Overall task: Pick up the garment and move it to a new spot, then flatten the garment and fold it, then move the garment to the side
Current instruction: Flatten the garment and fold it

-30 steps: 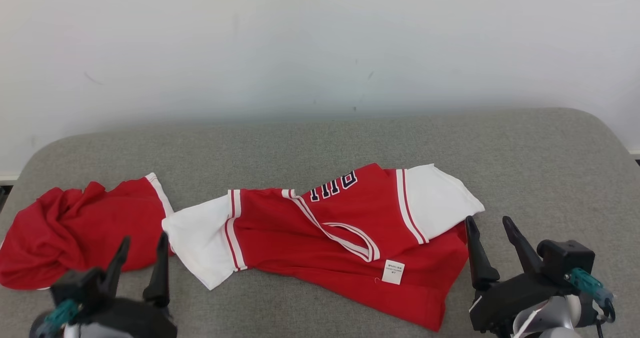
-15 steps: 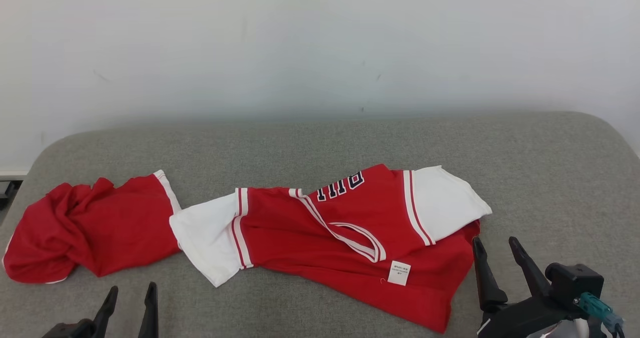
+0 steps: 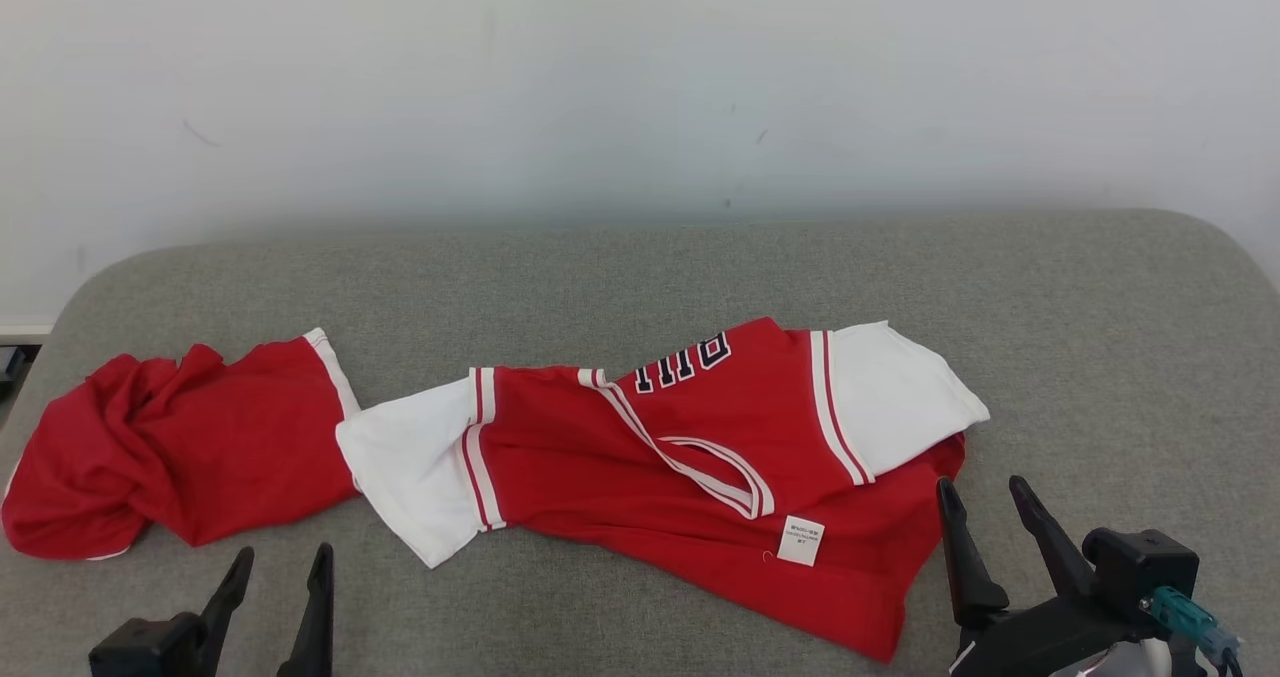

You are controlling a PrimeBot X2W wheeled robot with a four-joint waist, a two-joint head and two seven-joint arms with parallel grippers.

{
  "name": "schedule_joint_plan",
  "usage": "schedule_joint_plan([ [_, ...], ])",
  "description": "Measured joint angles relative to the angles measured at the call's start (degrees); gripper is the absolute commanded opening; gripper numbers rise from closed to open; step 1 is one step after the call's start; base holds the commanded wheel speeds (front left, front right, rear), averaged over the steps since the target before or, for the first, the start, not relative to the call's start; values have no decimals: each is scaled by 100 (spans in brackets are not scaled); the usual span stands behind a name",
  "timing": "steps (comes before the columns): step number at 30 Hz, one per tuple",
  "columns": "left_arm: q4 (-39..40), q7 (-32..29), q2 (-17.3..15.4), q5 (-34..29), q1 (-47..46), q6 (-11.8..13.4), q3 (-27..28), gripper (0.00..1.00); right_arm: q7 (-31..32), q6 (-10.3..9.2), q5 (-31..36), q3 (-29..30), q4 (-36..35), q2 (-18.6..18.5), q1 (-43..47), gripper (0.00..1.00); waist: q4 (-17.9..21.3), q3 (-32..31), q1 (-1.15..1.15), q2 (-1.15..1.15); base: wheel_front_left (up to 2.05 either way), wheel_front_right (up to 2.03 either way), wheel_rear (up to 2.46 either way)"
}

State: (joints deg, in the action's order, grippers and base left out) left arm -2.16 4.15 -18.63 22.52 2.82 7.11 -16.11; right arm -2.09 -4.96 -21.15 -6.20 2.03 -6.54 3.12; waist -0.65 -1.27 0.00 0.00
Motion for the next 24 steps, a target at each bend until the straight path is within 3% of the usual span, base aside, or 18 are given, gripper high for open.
schedule_joint_plan([
  [15, 261, -748, -60, -280, -154, -12, -92, 100, 85, 102, 9, -182, 22, -60, -12, 100, 17, 108, 0, 0, 0, 0, 0],
  [24, -680, -1359, -212, -272, -1506, -511, -322, 100, 448, 353, 191, -697, 36, -123, -230, 100, 22, 311, 0, 0, 0, 0, 0],
])
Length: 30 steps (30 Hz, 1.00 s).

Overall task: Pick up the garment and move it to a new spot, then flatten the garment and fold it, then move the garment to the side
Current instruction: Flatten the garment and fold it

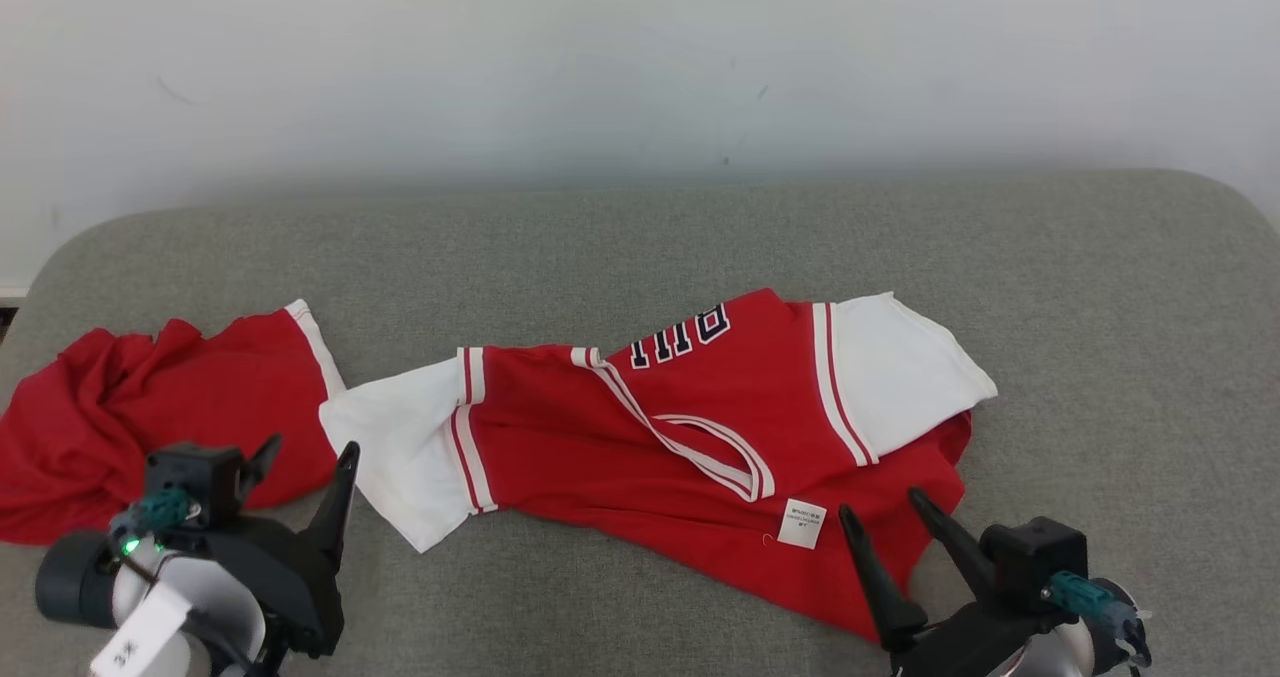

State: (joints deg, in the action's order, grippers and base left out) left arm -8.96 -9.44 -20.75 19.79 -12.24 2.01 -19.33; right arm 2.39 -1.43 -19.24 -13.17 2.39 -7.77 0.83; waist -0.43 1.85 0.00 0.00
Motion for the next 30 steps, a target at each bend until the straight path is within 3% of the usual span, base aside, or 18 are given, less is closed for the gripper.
schedule_joint_plan([
  [14, -1499, -610, 38, -93, -1294, -461, -294, 100, 631, 146, 192, -503, 401, 15, -257, 100, 205, 483, 0, 0, 0, 0, 0],
  [23, -2242, -715, 259, -210, -2026, -565, -495, 100, 882, 142, 298, -538, 648, 23, -410, 100, 346, 853, -1, -1, 0, 0, 0],
  [30, -2847, -709, 231, -424, -2474, -606, -542, 100, 1023, 136, 314, -569, 726, 37, -606, 100, 391, 1038, -1, 0, 0, 0, 0],
])
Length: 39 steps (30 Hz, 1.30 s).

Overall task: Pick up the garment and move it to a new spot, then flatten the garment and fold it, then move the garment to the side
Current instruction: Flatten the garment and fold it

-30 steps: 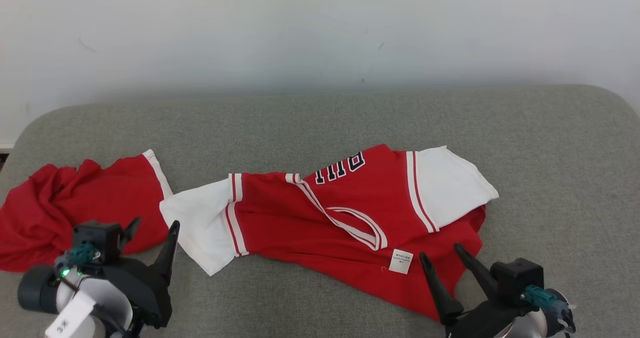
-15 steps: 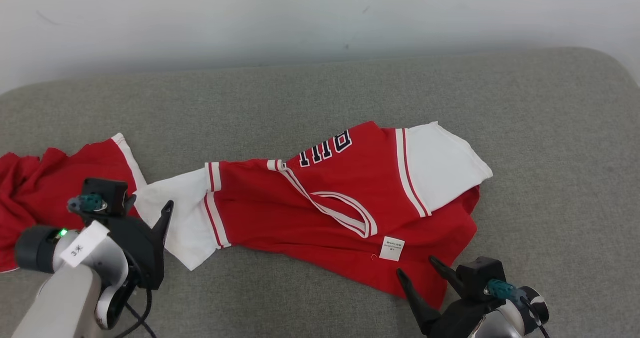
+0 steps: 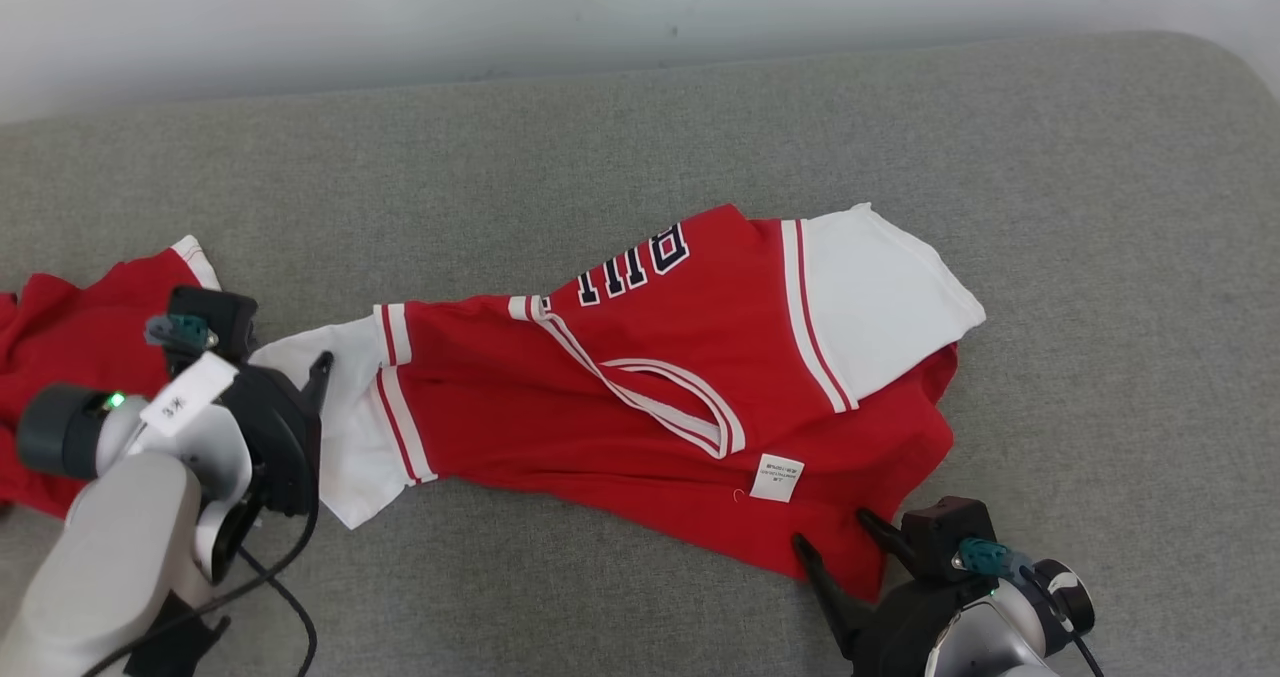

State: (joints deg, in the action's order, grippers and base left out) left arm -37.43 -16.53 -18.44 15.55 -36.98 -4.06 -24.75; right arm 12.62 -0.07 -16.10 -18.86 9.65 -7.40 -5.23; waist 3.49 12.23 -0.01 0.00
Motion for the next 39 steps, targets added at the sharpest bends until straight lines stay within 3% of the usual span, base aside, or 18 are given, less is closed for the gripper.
schedule_joint_plan([
  [13, -687, -58, 232, 31, -200, -155, -186, 100, 158, 1, -33, -5, 119, 14, -23, 100, -80, 104, 1, 0, 0, 0, 0],
  [14, -723, -57, 254, 37, -201, -156, -194, 88, 159, 1, -36, -5, 118, 14, -25, 100, -83, 109, 1, 0, 0, 0, 0],
  [15, -753, -55, 261, 45, -201, -158, -197, 55, 162, 1, -36, -7, 118, 14, -30, 92, -86, 114, 1, 0, 0, 0, 0],
  [16, -768, -49, 261, 54, -204, -160, -199, 55, 180, 1, -36, -4, 118, 13, -40, 62, -88, 120, 1, 0, 0, 0, 0],
  [17, -783, -9, 261, 54, -207, -189, -201, 0, 196, 1, -36, -2, 119, 7, -64, 41, -90, 125, 1, 0, 0, 0, 0],
  [19, -822, 38, 278, 59, -224, -202, -201, 0, 202, 4, -40, 4, 120, -2, -129, 34, -93, 132, 1, 0, 0, 0, 0],
  [21, -866, 53, 298, 60, -244, -204, -201, 0, 202, 7, -43, -1, 121, 7, -130, 8, -95, 135, 1, 0, 0, 0, 0],
  [22, -902, 75, 305, 63, -254, -207, -201, 0, 202, 7, -44, -1, 122, 7, -130, 0, -96, 134, 1, 0, 0, 0, 0],
  [31, -1040, 408, 520, 375, -344, -209, 3, 0, 121, 8, -81, 33, 112, 9, -130, 0, -114, 56, 1, 0, 0, 0, 0],
  [39, -565, 1418, 917, 1131, -856, -112, 896, 0, -592, 9, -192, 601, -660, -114, -743, 0, -119, -118, 0, 0, 0, 0, 0],
])
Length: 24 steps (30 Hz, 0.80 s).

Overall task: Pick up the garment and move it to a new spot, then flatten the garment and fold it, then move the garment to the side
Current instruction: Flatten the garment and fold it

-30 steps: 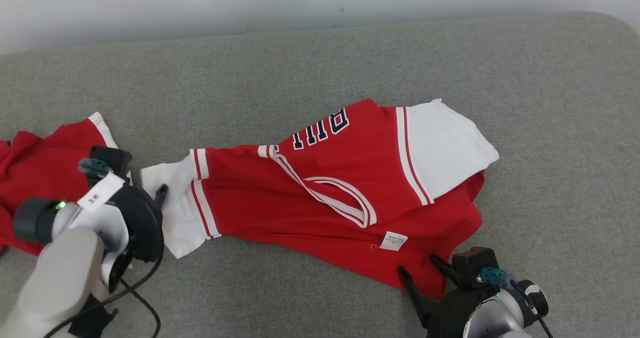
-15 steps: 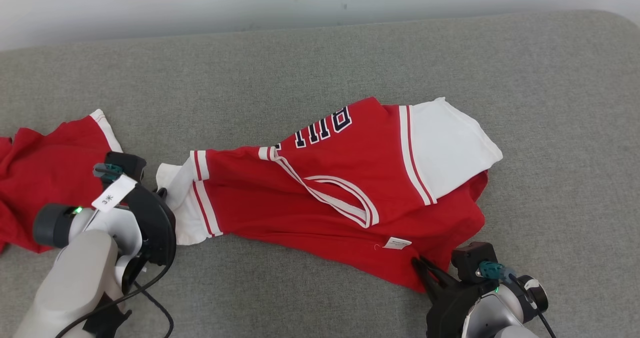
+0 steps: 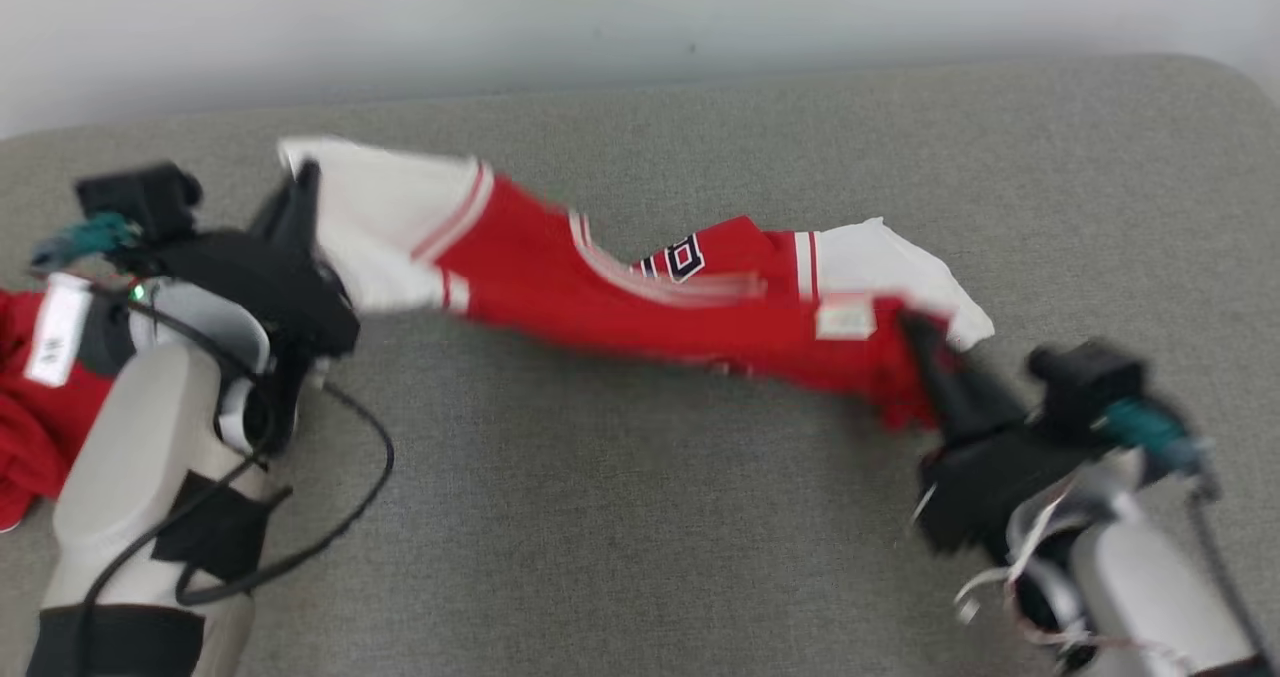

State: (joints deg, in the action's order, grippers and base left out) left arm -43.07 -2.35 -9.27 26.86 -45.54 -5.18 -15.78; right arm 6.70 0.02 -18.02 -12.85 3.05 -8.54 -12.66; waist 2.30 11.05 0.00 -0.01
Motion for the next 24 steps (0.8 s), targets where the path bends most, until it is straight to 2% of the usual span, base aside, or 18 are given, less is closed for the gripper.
schedule_joint_plan([
  [5, 441, 608, 311, 466, -140, -44, 410, 0, -465, -11, 160, 434, -600, -407, -447, 0, 28, -186, 0, 0, 0, 0, 0],
  [10, 1001, 998, 533, 749, -80, -100, 501, 0, -738, -66, 218, 636, -1049, -567, -432, 0, 72, -424, 0, 0, 0, 0, 0],
  [14, 1702, 1202, 558, 1101, 241, -142, 599, 0, -920, -155, 261, 815, -1515, -670, -283, 0, 116, -643, 1, 0, 0, 0, 0],
  [18, 2632, 1150, 587, 1457, 648, -189, 552, 0, -1027, -263, 323, 1114, -2148, -840, -69, 0, 172, -853, 1, 0, 0, 0, 0],
  [21, 3275, 929, 601, 1639, 843, -190, 379, 0, -1028, -263, 359, 1296, -2548, -958, -84, 0, 229, -966, 1, 1, 0, 0, 0],
  [24, 3685, 699, 614, 1748, 954, -190, 212, 0, -999, -250, 355, 1354, -2598, -1054, -240, 0, 297, -991, 1, 1, 0, 0, 0],
])
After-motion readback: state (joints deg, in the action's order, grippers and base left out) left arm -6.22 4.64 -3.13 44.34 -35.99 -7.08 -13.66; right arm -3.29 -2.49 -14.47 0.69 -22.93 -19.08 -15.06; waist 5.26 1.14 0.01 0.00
